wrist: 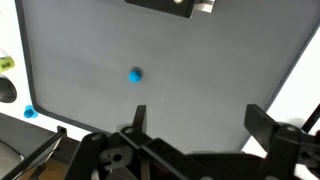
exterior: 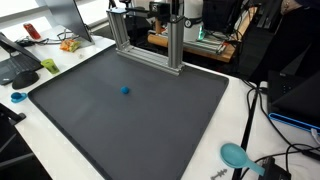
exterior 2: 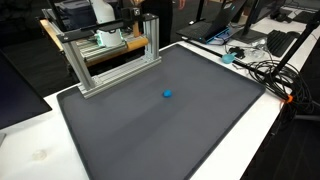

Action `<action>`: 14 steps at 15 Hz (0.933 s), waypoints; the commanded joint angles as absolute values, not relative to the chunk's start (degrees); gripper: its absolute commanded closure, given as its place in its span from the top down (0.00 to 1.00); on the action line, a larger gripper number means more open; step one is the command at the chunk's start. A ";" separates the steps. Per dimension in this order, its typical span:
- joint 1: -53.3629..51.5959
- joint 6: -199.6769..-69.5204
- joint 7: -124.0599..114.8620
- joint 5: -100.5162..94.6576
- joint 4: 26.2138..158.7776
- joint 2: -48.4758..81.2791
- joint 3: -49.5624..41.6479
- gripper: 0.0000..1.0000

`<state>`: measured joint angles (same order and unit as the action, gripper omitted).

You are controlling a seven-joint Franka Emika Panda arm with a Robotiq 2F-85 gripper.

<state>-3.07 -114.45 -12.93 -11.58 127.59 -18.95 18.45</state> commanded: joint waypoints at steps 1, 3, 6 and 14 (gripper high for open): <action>-4.98 -114.13 -13.48 -12.24 127.39 -18.69 16.80 1.00; -4.98 -114.13 -13.48 -12.24 127.39 -18.69 16.80 1.00; -4.98 -114.13 -13.48 -12.24 127.39 -18.69 16.80 1.00; -4.02 -122.25 -6.26 -9.71 138.20 -23.41 8.53 1.00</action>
